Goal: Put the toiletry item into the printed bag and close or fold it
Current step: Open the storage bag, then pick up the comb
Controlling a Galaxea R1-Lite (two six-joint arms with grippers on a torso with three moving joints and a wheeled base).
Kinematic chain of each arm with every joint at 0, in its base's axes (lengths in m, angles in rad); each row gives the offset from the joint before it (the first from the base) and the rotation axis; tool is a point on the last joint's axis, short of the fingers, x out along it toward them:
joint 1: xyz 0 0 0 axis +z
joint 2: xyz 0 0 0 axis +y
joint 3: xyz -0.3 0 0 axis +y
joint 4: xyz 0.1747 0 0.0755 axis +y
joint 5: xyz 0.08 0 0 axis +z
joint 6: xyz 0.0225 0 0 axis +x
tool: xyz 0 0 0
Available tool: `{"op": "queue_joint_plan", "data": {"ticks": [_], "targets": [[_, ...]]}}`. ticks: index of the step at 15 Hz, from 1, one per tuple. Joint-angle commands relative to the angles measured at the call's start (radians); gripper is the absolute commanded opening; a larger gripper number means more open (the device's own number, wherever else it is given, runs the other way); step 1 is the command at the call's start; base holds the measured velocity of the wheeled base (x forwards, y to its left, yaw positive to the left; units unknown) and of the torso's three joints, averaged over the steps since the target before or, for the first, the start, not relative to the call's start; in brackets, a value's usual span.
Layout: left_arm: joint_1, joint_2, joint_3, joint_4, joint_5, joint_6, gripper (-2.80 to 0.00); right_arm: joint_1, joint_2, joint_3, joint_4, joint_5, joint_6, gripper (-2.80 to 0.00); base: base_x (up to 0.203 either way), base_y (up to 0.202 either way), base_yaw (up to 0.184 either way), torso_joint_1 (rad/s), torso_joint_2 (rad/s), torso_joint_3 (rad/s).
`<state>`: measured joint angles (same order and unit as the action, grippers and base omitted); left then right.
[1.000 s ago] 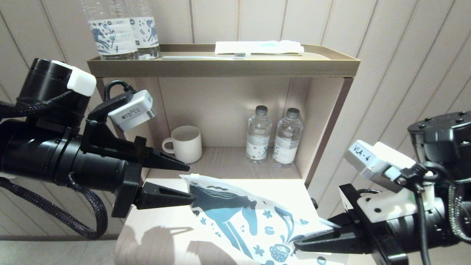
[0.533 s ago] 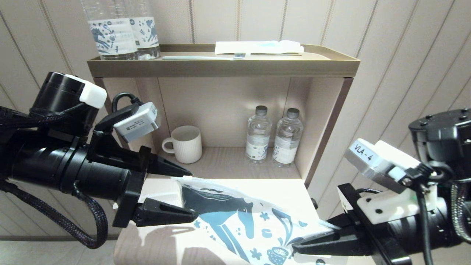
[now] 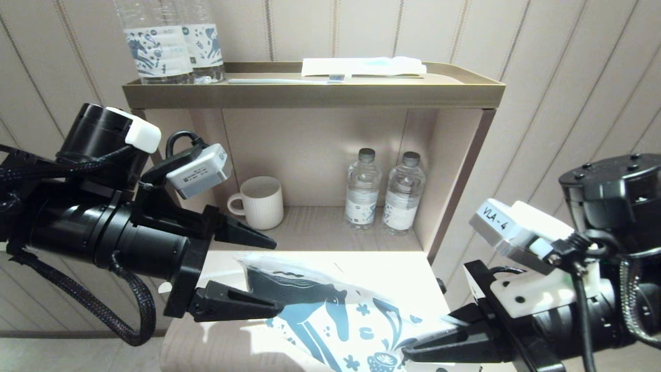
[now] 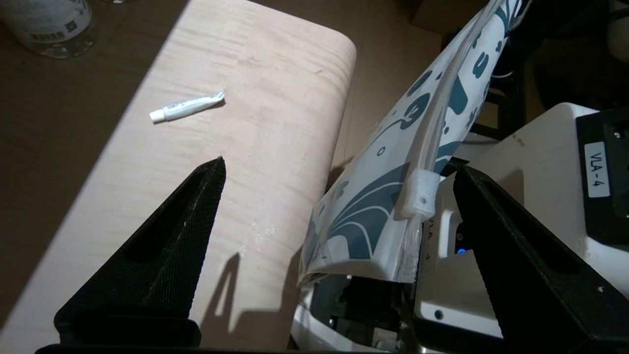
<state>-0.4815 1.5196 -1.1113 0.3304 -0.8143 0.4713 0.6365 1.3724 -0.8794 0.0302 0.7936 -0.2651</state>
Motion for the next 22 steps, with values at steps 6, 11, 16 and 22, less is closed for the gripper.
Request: {"op": "queue_joint_plan", "data": {"ticks": [6, 11, 16, 22], "targets": [[0.0, 0.008, 0.007, 0.001, -0.004, 0.01, -2.8, 0.003, 0.031, -0.009, -0.003, 0.003, -0.002, -2.8, 0.0, 0.0, 0.0, 0.0, 0.0, 0.0], [0.001, 0.007, 0.013, 0.002, -0.003, 0.01, -2.8, 0.003, 0.059, -0.036, -0.001, -0.002, 0.0, -2.8, 0.0, 0.0, 0.0, 0.0, 0.0, 0.0], [0.012, 0.008, 0.012, 0.002, -0.005, 0.018, -2.8, 0.004, 0.099, -0.058, -0.003, -0.018, -0.001, -2.8, 0.0, 0.0, 0.0, 0.0, 0.0, 0.0], [0.012, 0.013, 0.015, 0.002, -0.005, 0.021, -2.8, 0.034, 0.231, -0.189, 0.015, -0.056, 0.0, -2.8, 0.0, 0.0, 0.0, 0.0, 0.0, 0.0]]}}
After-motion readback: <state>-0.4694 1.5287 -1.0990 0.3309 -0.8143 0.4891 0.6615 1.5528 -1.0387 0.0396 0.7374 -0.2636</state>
